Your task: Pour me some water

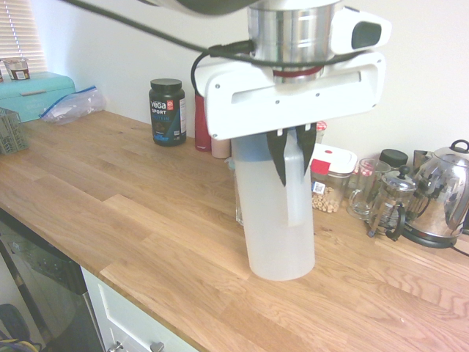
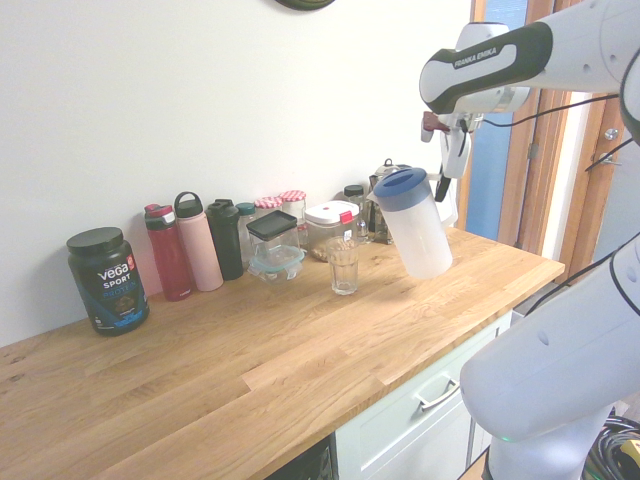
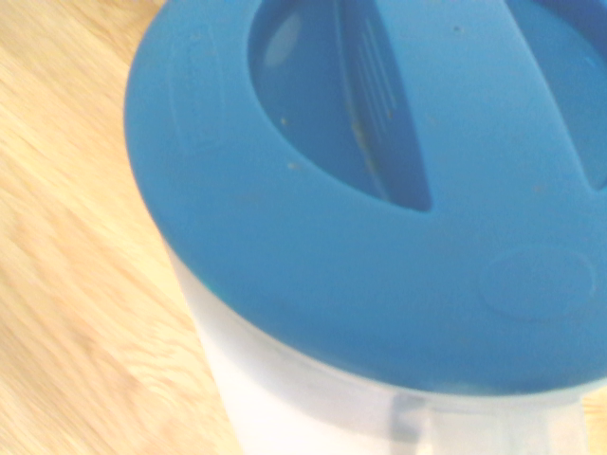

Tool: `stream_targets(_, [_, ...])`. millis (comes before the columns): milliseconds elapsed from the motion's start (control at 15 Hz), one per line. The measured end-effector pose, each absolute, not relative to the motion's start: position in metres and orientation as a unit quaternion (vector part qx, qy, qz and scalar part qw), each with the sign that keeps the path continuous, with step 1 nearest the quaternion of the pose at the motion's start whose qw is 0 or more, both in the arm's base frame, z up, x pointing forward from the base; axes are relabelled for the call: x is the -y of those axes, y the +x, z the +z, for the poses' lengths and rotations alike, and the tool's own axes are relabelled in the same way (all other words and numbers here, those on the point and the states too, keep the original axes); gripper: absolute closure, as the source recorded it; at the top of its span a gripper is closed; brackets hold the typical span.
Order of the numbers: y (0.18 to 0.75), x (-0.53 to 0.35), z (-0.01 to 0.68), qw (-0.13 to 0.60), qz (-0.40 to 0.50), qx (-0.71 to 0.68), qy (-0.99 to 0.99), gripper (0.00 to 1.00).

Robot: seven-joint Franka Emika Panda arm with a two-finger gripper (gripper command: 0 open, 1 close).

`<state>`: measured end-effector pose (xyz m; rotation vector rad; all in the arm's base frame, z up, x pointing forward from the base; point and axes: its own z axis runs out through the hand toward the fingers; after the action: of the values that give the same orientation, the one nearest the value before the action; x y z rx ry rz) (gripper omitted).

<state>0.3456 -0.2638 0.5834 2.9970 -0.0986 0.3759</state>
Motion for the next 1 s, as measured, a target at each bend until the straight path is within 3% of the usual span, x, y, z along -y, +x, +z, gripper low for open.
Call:
stream_targets(400, [0.419,0.224,0.557,0.160,0.045,-0.018,0.986,1.00])
stream_targets(1000, [0.458,0.193,0.563,0.252,-0.010,-0.057,0.966,1.00])
